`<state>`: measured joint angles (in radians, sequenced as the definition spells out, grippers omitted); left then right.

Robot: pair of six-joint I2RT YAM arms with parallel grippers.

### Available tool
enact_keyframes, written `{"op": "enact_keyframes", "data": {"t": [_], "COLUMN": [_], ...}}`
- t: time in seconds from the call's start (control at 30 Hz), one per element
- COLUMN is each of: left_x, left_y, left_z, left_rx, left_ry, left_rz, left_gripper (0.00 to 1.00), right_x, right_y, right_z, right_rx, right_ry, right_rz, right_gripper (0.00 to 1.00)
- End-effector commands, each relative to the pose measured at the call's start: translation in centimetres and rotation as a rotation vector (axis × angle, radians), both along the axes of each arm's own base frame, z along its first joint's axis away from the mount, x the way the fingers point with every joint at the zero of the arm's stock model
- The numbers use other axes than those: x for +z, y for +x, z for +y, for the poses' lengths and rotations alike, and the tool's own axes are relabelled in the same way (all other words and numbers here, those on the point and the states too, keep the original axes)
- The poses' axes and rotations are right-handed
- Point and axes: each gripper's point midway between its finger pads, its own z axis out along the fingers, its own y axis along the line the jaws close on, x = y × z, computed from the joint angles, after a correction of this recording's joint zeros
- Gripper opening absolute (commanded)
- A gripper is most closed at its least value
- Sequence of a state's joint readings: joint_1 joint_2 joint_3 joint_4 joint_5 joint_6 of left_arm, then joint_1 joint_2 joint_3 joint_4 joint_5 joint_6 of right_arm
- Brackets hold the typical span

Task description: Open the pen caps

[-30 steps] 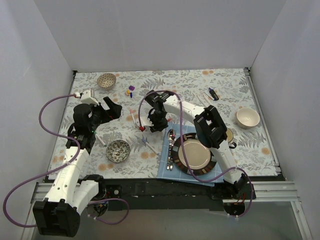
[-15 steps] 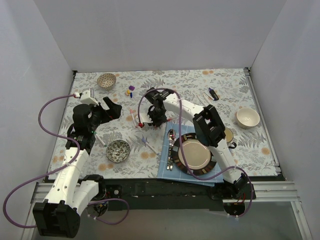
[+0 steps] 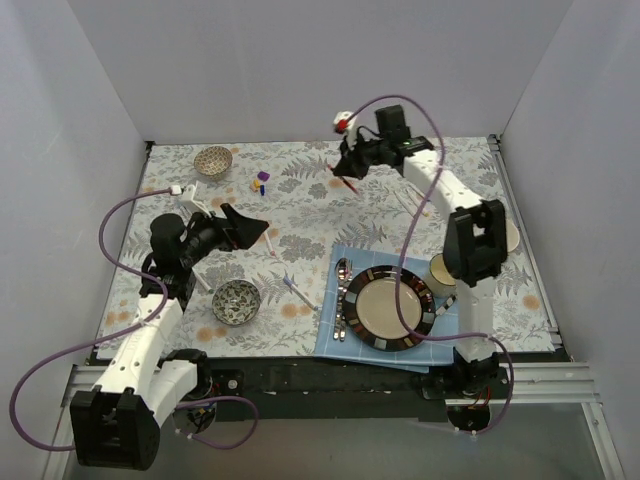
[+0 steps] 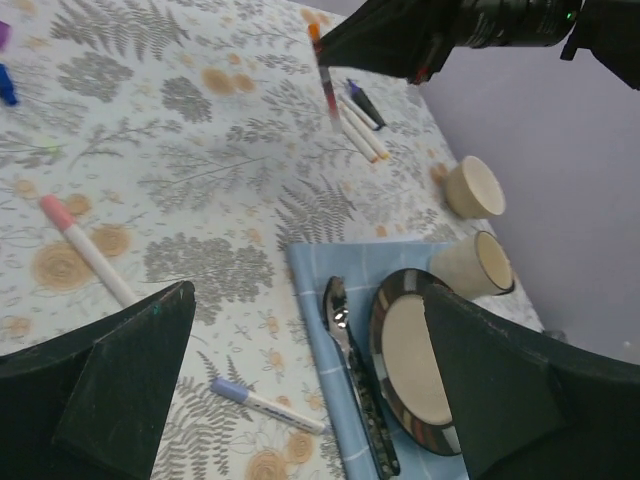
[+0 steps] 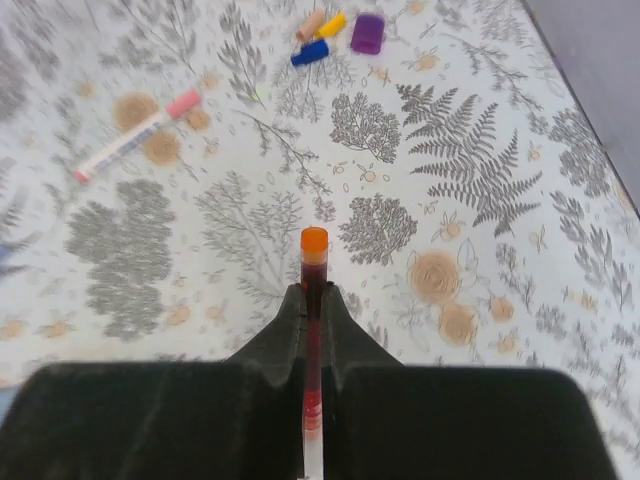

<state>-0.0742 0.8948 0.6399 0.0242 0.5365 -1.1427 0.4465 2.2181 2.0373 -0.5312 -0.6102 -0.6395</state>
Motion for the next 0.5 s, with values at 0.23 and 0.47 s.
{"op": "enact_keyframes", "data": {"t": [0.23, 0.47], "left_x": [1.1, -0.3], "left_y": [-3.0, -1.3], "left_z": [-11.1, -16.7], "left_rx": [-0.341, -0.406], "left_ry": [-0.308, -0.34], "left_rz": [0.01, 0.094], "left_gripper": [0.98, 0.98], "right_x": [12.0, 10.0], "right_y": [-10.6, -11.4], "right_z": [-7.3, -8.9], "right_rx": [-0.222, -0.453], "right_ry": [0.853, 0.932], "right_rz": [0.612, 0.746], "right_gripper": [0.01, 0.01]}}
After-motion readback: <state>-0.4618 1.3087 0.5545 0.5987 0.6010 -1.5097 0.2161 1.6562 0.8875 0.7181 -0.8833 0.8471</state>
